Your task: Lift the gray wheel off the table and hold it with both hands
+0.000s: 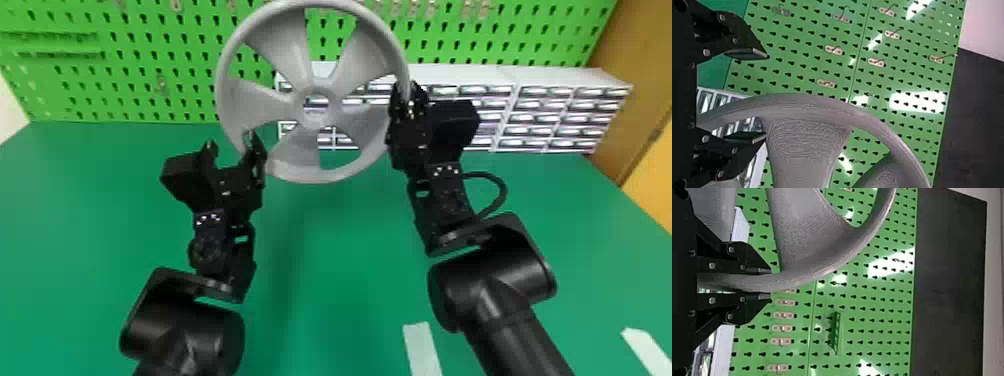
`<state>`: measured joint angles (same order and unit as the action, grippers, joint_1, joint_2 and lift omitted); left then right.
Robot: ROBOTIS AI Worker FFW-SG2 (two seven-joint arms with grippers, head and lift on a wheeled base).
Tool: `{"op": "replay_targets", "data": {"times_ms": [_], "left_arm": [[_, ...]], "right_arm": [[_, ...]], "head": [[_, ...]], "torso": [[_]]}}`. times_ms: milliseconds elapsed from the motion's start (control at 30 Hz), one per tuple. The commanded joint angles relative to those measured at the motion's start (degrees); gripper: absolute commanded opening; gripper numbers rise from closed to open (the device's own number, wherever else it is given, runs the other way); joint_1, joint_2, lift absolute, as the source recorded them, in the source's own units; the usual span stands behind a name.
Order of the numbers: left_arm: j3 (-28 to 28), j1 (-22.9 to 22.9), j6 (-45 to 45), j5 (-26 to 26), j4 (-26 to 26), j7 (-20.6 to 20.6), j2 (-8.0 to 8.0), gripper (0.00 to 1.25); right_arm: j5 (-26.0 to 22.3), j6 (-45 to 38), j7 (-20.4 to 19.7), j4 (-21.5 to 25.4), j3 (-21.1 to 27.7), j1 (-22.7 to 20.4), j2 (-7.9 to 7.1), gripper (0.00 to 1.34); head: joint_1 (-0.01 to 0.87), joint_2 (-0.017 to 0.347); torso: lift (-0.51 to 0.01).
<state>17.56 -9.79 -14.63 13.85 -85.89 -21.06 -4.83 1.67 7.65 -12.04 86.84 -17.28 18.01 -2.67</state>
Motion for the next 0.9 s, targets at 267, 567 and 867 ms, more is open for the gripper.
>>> {"op": "replay_targets", "data": {"times_ms": [267,567,867], "left_arm": [[1.2,-0.3,1.1,2.5,-0.1,-0.6,-0.09,0.49],[4.4,-1.4,1.4,4.0,-0.2,-5.0,-1.06,0.38],[6.5,-2.4,0.9,1.8,-0.2,-9.5,-1.76,0.32]], "right_arm": [[0.0,-0.2,0.0,0.2,0.0,0.1,-0.15,0.31],[0.1,-0.3,0.0,0.2,0.0,0.2,-0.15,0.31],[0.1,-0.3,0.0,0.4,-0.4,0.2,-0.23,0.31]], "head": [[0.711,0.015],[0.711,0.015],[0.711,0.015]], "torso": [[-0.098],[-0.098],[-0.098]]}}
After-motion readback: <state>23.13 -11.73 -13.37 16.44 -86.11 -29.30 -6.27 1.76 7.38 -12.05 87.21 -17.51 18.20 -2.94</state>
